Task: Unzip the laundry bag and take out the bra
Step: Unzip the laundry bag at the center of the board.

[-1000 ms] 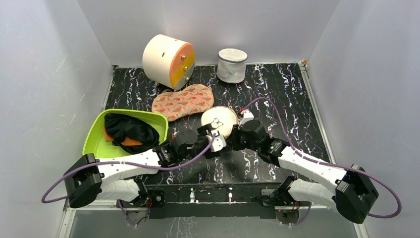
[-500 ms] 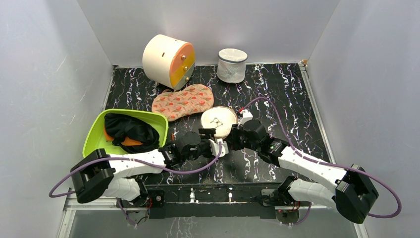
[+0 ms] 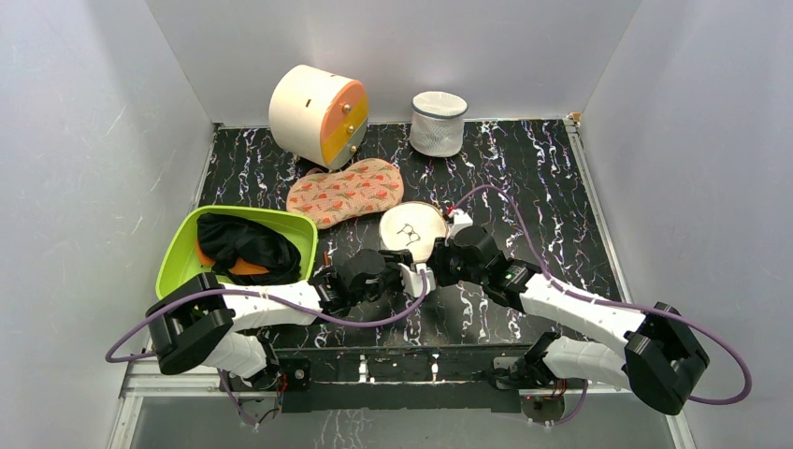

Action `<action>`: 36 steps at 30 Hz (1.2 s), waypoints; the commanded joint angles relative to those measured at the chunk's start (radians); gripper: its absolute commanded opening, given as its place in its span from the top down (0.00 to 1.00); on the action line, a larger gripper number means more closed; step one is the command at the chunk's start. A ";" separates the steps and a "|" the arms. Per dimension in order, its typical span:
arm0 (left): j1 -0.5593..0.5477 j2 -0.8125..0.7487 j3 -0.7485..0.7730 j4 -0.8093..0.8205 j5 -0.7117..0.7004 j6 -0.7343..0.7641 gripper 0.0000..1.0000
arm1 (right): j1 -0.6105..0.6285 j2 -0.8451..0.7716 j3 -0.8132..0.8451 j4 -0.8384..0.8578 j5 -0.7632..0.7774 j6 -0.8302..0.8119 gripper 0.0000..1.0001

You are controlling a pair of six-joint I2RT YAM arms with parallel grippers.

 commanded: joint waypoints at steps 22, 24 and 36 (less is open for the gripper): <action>0.006 -0.061 0.007 0.102 -0.142 0.019 1.00 | -0.311 0.002 0.116 -0.182 0.071 -0.151 1.00; 0.008 -0.067 0.009 0.100 -0.141 0.015 1.00 | -0.363 0.028 0.123 -0.170 0.057 -0.171 1.00; 0.010 -0.090 0.025 0.049 -0.115 -0.022 1.00 | -0.549 0.199 0.200 -0.022 -0.318 -0.120 1.00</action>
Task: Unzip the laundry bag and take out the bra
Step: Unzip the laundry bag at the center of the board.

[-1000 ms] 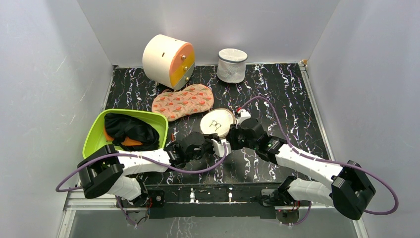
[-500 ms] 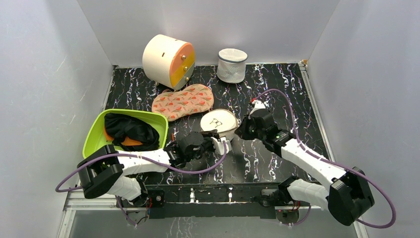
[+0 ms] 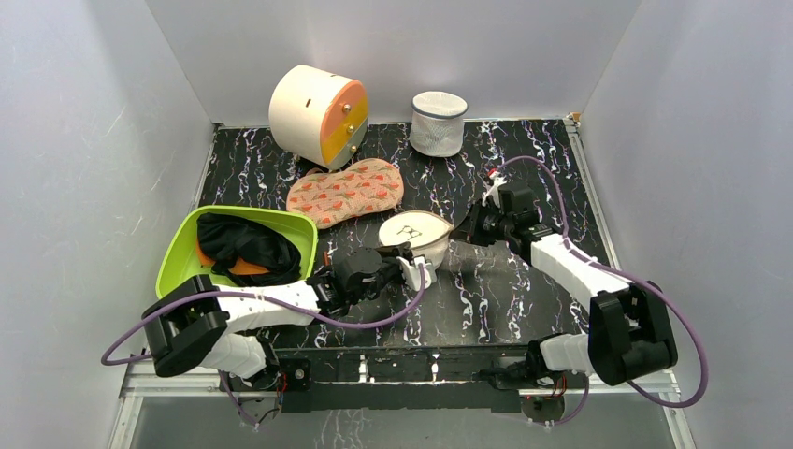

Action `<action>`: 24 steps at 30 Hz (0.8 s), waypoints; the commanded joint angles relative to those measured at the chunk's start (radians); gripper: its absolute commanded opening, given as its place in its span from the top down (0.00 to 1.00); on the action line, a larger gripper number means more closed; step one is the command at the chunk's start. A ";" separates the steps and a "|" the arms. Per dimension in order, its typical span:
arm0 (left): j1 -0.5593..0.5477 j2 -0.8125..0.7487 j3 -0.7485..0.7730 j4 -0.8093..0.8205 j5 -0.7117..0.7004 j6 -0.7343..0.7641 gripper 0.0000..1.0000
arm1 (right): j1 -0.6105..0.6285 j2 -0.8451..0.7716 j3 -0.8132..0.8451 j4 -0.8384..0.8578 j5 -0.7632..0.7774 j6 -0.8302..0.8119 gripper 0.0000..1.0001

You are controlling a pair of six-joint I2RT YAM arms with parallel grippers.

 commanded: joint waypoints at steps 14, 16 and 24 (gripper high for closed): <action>-0.011 -0.089 0.193 -0.286 0.204 -0.297 0.25 | 0.053 -0.284 -0.097 -0.004 -0.041 0.121 1.00; -0.013 -0.112 0.206 -0.293 0.249 -0.380 0.17 | 0.100 -0.307 -0.095 -0.009 -0.017 0.149 1.00; -0.021 -0.124 0.173 -0.244 0.236 -0.408 0.10 | 0.239 -0.277 -0.094 0.016 0.060 0.197 1.00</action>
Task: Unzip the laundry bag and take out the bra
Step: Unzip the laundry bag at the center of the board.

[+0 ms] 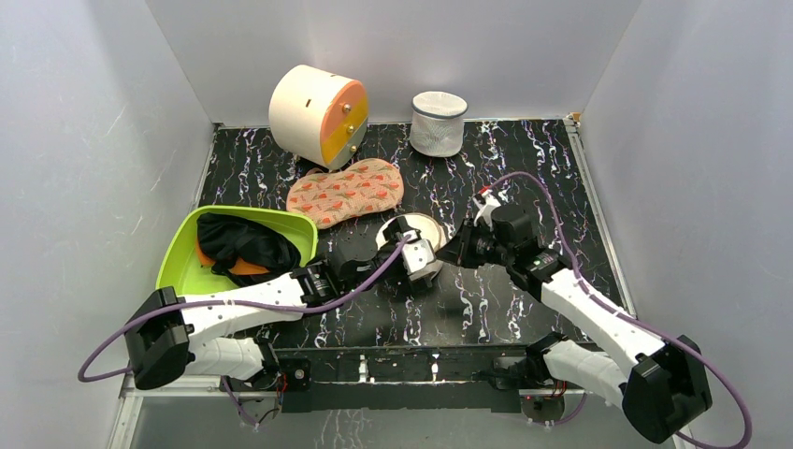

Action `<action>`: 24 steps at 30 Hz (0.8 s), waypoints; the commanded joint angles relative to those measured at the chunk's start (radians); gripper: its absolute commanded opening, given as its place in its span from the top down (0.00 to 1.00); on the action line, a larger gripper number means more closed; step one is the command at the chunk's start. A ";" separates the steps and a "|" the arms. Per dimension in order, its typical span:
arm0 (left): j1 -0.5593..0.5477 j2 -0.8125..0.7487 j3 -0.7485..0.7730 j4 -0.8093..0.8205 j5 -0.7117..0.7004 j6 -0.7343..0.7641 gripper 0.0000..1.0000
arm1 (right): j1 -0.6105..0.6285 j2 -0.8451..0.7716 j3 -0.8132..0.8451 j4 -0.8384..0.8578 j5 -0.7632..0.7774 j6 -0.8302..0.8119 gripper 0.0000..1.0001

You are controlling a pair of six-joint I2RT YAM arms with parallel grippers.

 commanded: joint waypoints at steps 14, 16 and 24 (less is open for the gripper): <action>-0.013 0.088 0.048 -0.058 -0.185 0.053 0.43 | 0.124 0.053 0.042 0.081 0.087 0.050 1.00; -0.013 0.105 0.062 -0.071 -0.203 0.056 0.52 | 0.127 0.053 0.043 0.076 0.090 0.046 1.00; -0.014 0.106 0.053 -0.047 -0.237 0.067 0.78 | 0.127 0.065 0.070 -0.002 0.181 -0.027 1.00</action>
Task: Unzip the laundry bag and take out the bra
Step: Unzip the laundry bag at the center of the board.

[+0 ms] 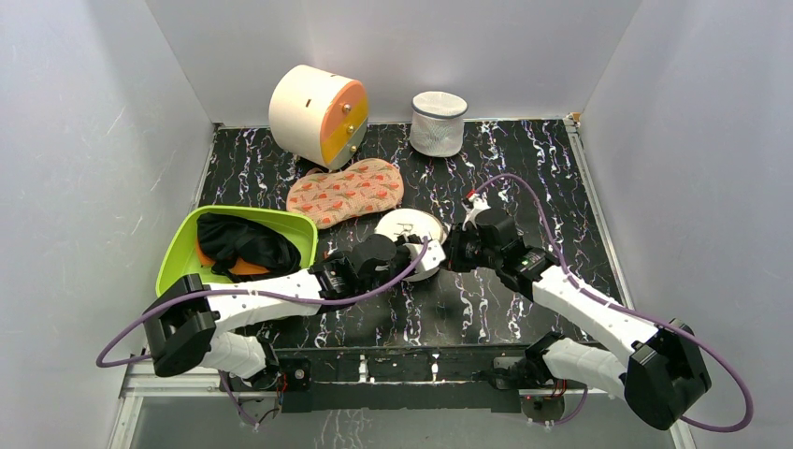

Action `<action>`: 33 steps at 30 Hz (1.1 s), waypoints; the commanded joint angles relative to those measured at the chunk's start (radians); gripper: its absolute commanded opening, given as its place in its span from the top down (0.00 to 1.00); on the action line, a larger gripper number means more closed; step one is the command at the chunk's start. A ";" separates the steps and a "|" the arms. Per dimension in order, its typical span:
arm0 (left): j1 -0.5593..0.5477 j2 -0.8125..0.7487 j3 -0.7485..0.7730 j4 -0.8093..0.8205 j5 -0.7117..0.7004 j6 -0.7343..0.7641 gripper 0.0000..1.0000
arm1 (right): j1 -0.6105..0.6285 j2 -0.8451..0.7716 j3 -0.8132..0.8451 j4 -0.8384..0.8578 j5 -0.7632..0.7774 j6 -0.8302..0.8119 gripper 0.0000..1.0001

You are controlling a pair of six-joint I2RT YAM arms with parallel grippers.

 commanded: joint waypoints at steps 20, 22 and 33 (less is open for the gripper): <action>-0.006 -0.115 -0.036 0.113 -0.086 0.052 1.00 | -0.207 0.132 0.148 -0.067 0.127 -0.264 1.00; -0.006 -0.125 -0.043 0.124 -0.087 0.053 1.00 | -0.271 0.168 0.139 -0.027 0.068 -0.282 1.00; -0.006 -0.108 -0.032 0.114 -0.096 0.046 1.00 | -0.372 0.295 0.205 -0.034 -0.174 -0.296 1.00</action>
